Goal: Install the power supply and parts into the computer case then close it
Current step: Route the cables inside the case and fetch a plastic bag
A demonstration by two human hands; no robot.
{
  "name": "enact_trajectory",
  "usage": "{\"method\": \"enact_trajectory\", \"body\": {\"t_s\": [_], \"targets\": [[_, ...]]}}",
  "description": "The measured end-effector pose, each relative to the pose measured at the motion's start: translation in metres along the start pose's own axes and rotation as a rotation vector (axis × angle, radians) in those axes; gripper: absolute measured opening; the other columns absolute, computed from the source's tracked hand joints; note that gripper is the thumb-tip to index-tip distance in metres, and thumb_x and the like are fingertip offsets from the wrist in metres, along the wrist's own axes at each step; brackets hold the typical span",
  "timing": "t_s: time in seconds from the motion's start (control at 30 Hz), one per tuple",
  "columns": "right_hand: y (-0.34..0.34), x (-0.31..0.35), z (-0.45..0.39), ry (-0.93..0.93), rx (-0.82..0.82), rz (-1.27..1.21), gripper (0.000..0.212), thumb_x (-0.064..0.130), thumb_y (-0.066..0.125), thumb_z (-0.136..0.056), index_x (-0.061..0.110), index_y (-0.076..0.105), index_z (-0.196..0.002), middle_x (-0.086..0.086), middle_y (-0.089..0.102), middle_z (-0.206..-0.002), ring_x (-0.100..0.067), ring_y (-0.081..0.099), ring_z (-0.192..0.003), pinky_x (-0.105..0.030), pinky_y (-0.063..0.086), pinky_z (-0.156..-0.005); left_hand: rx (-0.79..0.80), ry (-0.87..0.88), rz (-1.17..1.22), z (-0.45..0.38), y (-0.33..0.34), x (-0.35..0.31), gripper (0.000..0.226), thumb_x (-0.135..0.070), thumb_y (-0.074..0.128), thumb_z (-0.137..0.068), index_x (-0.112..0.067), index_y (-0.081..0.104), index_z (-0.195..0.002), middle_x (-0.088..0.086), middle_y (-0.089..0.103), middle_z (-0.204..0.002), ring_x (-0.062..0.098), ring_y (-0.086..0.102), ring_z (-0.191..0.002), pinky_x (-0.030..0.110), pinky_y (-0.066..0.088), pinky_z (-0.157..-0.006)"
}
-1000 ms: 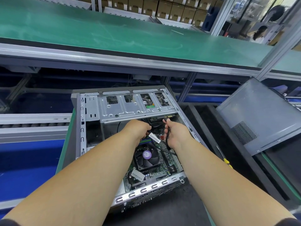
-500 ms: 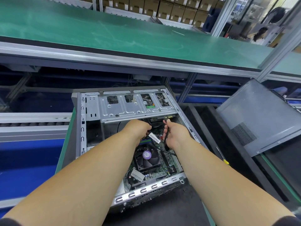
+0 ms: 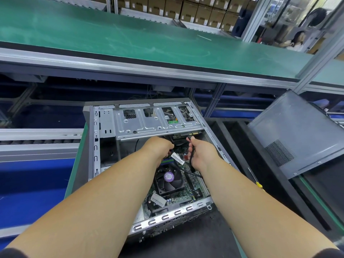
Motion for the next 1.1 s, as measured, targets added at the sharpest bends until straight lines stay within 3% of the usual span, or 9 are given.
{"method": "enact_trajectory", "body": {"t_s": [0.43, 1.1], "targets": [[0.0002, 0.0029, -0.0002, -0.013, -0.016, 0.002, 0.029, 0.029, 0.051, -0.102, 0.017, 0.067, -0.08, 0.006, 0.044, -0.053, -0.007, 0.035, -0.046, -0.021, 0.03, -0.043, 0.004, -0.01, -0.03, 0.0024, 0.0004, -0.0015, 0.025, -0.017, 0.064, -0.091, -0.007, 0.055, -0.069, 0.006, 0.05, -0.062, 0.019, 0.042, -0.054, 0.027, 0.036, -0.059], [0.0061, 0.0015, 0.0041, 0.061, -0.035, 0.017, 0.033, 0.033, 0.046, -0.104, 0.018, 0.062, -0.08, 0.005, 0.04, -0.057, -0.008, 0.03, -0.048, -0.022, 0.026, -0.045, 0.008, -0.018, -0.021, 0.0032, 0.0, -0.0013, 0.023, -0.017, 0.063, -0.092, -0.006, 0.056, -0.073, 0.007, 0.051, -0.064, 0.02, 0.043, -0.058, 0.03, 0.038, -0.067]]}}
Point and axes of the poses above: each hand's wrist, its own z-axis away from the middle knuckle, its own y-axis out of the palm, x = y × z, the point moved 9 cm from there along -z, towards the middle knuckle
